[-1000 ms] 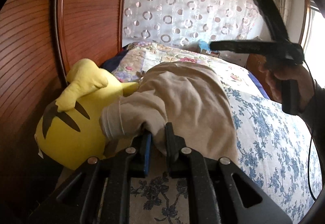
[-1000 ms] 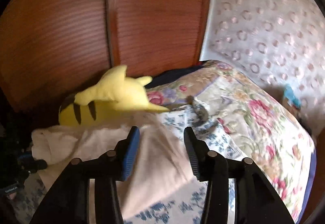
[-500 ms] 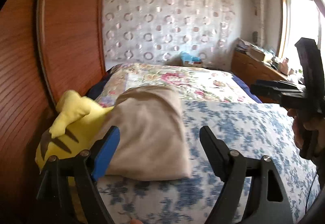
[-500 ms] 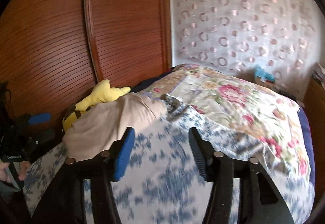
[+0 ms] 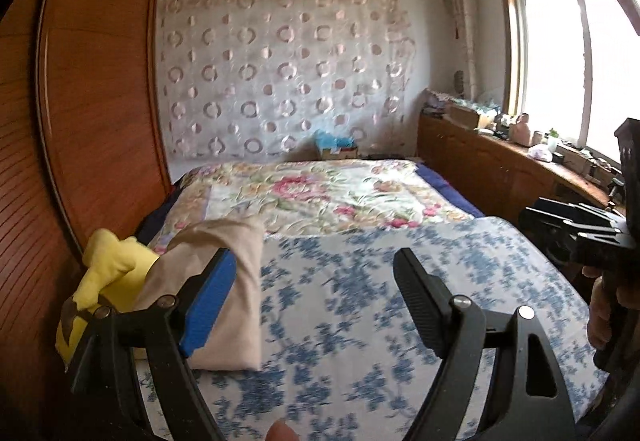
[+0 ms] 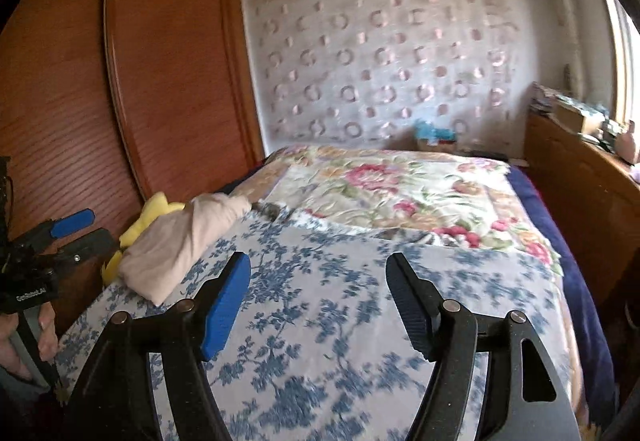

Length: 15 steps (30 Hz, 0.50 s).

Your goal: Fold small clothes

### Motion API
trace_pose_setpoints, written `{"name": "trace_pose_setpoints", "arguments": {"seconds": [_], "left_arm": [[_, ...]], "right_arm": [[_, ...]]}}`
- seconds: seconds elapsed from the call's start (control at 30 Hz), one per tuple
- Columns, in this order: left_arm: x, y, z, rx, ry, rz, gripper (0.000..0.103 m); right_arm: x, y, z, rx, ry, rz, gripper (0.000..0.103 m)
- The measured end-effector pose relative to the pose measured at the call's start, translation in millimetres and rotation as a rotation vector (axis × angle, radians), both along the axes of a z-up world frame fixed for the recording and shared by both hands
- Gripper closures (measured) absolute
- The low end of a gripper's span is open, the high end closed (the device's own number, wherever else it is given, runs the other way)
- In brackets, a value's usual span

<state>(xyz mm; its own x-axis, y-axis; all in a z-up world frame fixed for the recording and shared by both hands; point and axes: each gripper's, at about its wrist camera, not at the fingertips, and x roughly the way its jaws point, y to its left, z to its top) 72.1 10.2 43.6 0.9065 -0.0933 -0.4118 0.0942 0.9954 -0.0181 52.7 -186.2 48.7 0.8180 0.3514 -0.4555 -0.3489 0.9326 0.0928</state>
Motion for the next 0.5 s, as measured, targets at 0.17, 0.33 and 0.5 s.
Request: {"name": "trace_pose_setpoints", "arguments": {"seconds": [0.17,0.33,0.5], "left_arm": [[-4,-15,9,0.0,-0.006,-0.005,0.021],[-4,-22,7,0.009,0.017,0.009,0.021],[-5,-24,3,0.005,0.025,0.02,0.021]], "right_arm": [[-37,1,12,0.019,-0.047,-0.059,0.031],[-62,9,7,0.014,-0.068,-0.105,0.031],[-72,15,0,0.008,-0.07,-0.114,0.031]]}}
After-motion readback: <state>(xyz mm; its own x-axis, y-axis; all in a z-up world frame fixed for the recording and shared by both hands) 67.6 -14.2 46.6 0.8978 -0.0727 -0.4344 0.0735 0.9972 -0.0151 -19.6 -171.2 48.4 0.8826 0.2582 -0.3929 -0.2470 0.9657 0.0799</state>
